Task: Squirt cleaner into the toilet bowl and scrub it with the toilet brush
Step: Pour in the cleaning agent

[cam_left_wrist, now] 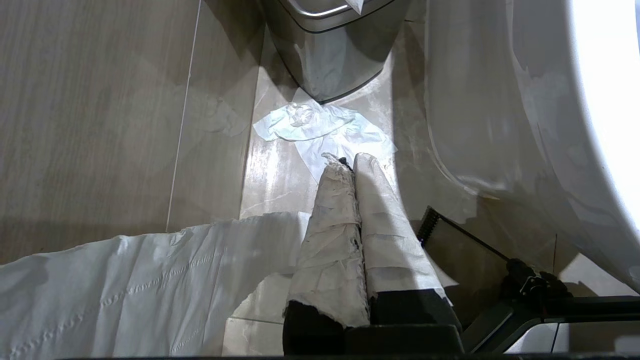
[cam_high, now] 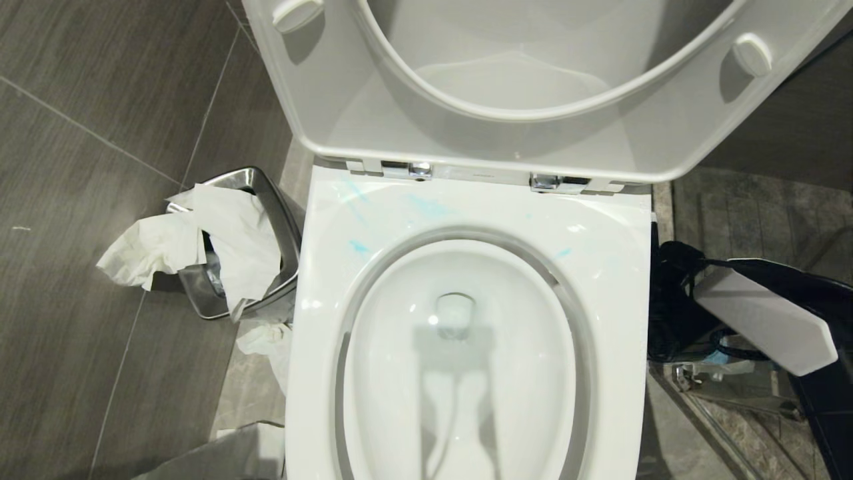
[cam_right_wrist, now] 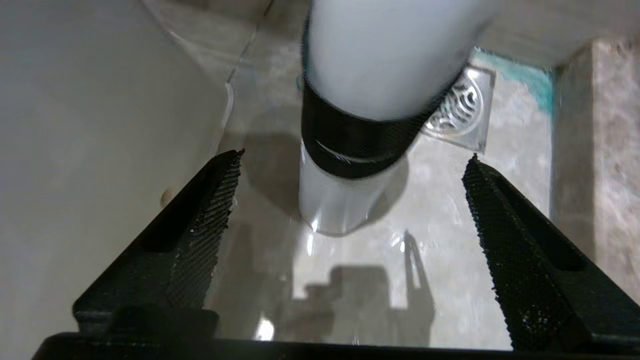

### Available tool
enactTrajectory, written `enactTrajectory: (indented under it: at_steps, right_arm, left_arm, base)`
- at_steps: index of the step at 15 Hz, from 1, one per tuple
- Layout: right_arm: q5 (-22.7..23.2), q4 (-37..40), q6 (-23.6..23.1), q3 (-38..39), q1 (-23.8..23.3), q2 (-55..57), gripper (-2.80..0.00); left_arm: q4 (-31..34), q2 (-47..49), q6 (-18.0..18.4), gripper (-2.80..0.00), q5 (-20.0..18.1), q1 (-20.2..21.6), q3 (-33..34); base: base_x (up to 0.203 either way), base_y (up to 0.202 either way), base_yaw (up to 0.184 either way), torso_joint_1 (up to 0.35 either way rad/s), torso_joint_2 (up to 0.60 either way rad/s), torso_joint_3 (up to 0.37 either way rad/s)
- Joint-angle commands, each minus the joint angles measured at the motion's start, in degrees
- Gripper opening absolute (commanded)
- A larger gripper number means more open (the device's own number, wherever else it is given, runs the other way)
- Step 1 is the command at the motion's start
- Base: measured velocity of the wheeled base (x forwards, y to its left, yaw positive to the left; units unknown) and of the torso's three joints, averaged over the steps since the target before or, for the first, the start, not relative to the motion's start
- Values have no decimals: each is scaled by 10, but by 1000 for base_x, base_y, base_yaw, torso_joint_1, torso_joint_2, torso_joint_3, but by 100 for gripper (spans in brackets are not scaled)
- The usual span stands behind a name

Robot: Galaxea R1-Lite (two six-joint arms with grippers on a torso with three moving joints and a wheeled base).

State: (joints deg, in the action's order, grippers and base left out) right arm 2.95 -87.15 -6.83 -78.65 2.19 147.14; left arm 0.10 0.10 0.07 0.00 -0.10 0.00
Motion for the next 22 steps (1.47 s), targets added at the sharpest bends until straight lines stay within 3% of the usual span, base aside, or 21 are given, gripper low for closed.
enactTrajectory:
  at_steps: [1, 17, 22]
  right_arm:
    - [1, -5, -8, -40, 0, 31, 0]
    - [3, -5, -42, -288, -1, 141, 0]
    - [7, -5, -43, -320, -2, 159, 0]
  left_arm:
    - [0, 1, 0, -280, 0, 0, 0]
    - [0, 1, 0, -280, 0, 0, 0]
    - [0, 1, 0, -280, 0, 0, 0]
  base:
    - [0, 0, 0, 0, 0, 0]
    - [0, 0, 0, 0, 0, 0]
    - [0, 0, 0, 0, 0, 0]
